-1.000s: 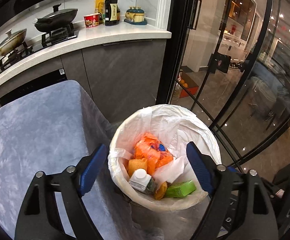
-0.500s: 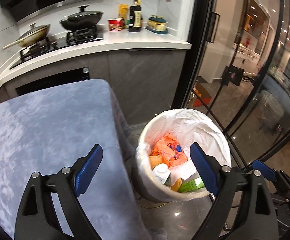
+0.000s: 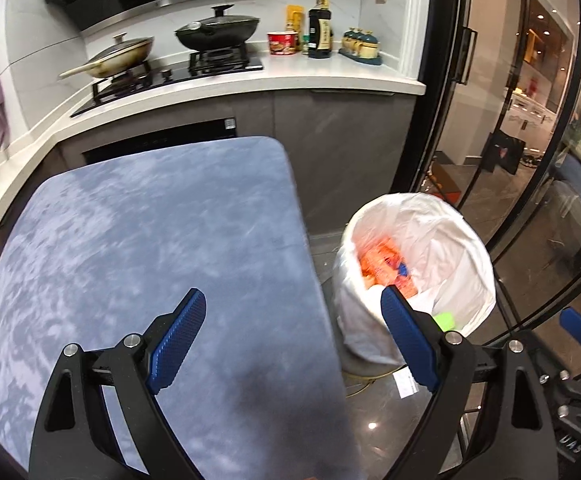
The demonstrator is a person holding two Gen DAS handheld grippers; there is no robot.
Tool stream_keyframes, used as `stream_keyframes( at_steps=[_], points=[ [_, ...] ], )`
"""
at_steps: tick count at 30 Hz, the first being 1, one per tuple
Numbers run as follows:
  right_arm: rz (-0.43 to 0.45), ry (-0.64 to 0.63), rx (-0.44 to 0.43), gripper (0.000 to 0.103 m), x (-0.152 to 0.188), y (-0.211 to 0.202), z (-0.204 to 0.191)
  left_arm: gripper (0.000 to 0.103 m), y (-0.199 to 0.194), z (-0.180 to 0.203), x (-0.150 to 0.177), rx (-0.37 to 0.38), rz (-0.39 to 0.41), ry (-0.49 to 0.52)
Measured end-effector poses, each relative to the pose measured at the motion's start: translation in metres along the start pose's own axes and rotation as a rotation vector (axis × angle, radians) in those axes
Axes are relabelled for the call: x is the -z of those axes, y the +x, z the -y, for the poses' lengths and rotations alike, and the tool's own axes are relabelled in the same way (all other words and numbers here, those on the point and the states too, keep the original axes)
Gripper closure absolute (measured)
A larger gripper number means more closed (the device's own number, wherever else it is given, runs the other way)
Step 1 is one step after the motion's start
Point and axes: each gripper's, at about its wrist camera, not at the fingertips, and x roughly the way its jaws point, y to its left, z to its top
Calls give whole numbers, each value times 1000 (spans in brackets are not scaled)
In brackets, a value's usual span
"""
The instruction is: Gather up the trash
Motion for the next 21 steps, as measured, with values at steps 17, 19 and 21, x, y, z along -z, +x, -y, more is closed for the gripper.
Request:
stream_keyframes(
  at_steps=[17,19,21],
  points=[
    [-6,-63,0,7,26,-33,-20,12,-35,-10,43,-16,-48,25],
    [0,-73,19,7,27,-35,-20,12,-36,-7,45,-15,-54,34],
    [3,-75,27,7,27,-38,-19,12,-36,-5,47,-11,-62,41]
  ],
)
